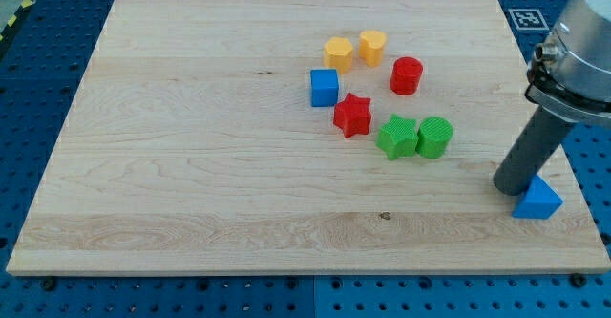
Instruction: Nudge the green circle and the green star up a bit
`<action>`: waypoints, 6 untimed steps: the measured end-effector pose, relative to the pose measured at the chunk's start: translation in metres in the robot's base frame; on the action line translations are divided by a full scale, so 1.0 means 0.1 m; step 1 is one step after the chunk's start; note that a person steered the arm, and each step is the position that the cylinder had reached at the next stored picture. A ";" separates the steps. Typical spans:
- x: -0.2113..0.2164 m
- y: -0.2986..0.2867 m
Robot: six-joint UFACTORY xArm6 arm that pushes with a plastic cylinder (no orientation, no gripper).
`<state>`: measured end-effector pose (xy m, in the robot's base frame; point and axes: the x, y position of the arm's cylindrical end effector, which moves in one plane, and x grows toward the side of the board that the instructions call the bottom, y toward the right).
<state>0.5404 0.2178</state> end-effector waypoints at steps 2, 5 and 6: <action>0.10 -0.19; -1.43 -0.44; -1.99 -0.52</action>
